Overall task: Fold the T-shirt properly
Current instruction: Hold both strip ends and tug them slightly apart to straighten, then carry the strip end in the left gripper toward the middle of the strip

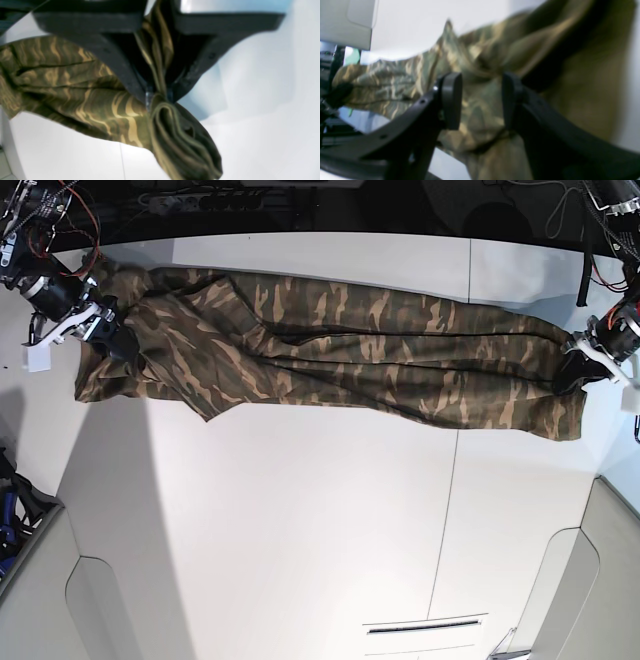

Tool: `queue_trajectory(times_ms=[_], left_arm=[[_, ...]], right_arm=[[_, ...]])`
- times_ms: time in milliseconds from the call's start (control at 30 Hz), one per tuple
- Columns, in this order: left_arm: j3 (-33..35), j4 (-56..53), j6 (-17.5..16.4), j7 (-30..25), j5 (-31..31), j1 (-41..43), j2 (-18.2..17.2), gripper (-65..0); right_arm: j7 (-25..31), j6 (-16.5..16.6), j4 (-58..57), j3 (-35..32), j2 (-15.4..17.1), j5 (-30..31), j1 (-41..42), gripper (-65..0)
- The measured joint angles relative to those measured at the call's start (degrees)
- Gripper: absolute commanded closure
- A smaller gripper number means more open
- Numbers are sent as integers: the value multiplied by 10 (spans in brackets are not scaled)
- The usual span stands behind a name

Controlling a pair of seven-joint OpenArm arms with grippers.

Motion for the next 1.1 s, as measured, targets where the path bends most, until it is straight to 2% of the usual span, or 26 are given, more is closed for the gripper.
queue_trajectory(times_ms=[267,400,567,700,900,1100], left_arm=[[23,118,1,10,11,8,-2,0],[98,182,2,10,18,13,-1,0],[229,230,0,-3,68,12,12,0],[305,253,0,-31,121,10,10,0],[382,256,0,-37,145,0,15,0],[426,256,4,-45,205,-12,64,0]], right_arm=[[3,0,32,24,0,0,0,-261],[11,0,32,24,0,0,0,-261],[11,0,32,24,0,-2,0,-261],[13,0,32,24,0,-7,0,-261],[29,0,32,24,0,-26,0,-261],[30,0,32,24,0,-28,0,-261]])
